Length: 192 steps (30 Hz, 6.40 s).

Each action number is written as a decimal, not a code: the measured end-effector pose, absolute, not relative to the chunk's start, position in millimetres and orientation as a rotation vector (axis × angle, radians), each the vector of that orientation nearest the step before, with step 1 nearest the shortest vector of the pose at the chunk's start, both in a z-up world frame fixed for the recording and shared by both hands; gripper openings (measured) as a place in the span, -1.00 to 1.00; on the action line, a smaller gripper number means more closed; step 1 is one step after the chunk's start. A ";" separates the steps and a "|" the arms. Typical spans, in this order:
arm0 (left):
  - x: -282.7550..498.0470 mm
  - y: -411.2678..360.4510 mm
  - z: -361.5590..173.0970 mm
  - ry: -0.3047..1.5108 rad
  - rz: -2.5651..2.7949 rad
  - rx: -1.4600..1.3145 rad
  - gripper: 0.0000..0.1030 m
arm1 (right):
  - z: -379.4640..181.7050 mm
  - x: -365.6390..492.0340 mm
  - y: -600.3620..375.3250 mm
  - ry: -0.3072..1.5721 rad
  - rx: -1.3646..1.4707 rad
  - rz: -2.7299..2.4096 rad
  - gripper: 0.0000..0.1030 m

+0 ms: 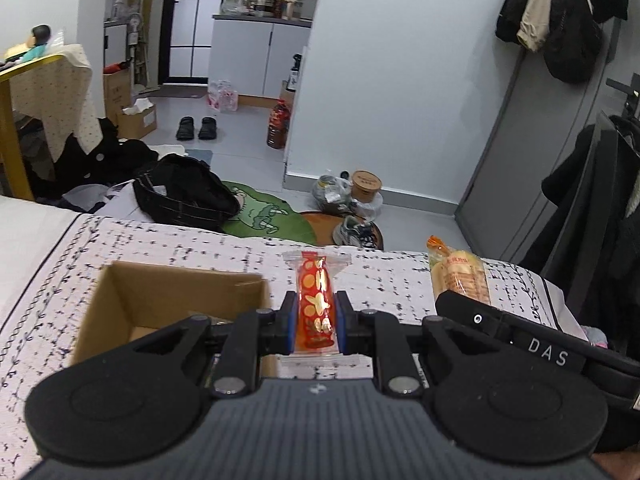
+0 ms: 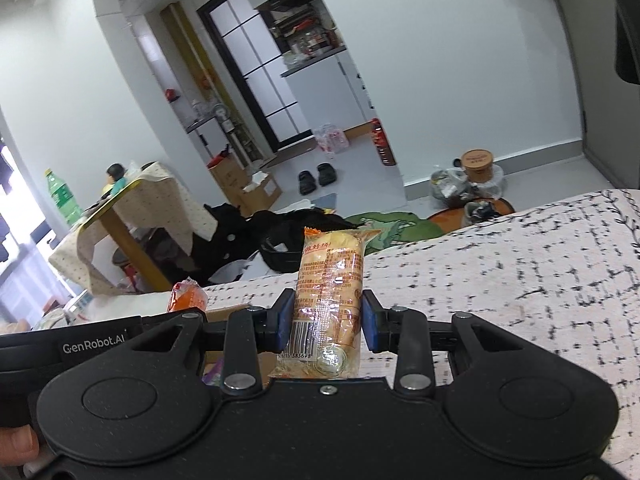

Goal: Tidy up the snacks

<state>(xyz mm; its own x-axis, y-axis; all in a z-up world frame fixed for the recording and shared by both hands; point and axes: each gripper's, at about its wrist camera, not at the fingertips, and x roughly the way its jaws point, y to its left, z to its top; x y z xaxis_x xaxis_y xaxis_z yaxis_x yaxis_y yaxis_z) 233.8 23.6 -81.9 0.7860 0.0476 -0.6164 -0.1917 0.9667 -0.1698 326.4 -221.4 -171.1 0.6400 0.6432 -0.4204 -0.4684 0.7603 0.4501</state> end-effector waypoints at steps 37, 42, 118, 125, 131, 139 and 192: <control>205.4 118.5 -92.6 0.653 0.284 -0.347 -0.58 | -151.1 304.8 -134.9 0.619 0.194 0.819 -0.34; 199.0 127.0 -90.4 0.649 0.290 -0.356 -0.56 | -150.0 305.3 -123.3 0.631 0.186 0.832 -0.34; 87.3 43.7 2.5 0.645 0.216 -0.267 1.00 | -67.3 213.4 -291.4 0.560 0.134 0.653 1.00; 68.1 40.8 16.4 0.634 0.177 -0.247 1.00 | -57.4 191.3 -304.8 0.568 0.125 0.636 1.00; 50.9 38.9 23.4 0.633 0.145 -0.235 1.00 | -54.1 171.7 -309.0 0.583 0.109 0.626 1.00; 31.2 41.9 28.1 0.637 0.130 -0.227 1.00 | -58.8 147.5 -312.2 0.602 0.109 0.616 1.00; -3.0 34.4 27.7 0.683 0.107 -0.181 1.00 | -54.7 120.8 -314.6 0.622 0.096 0.643 1.00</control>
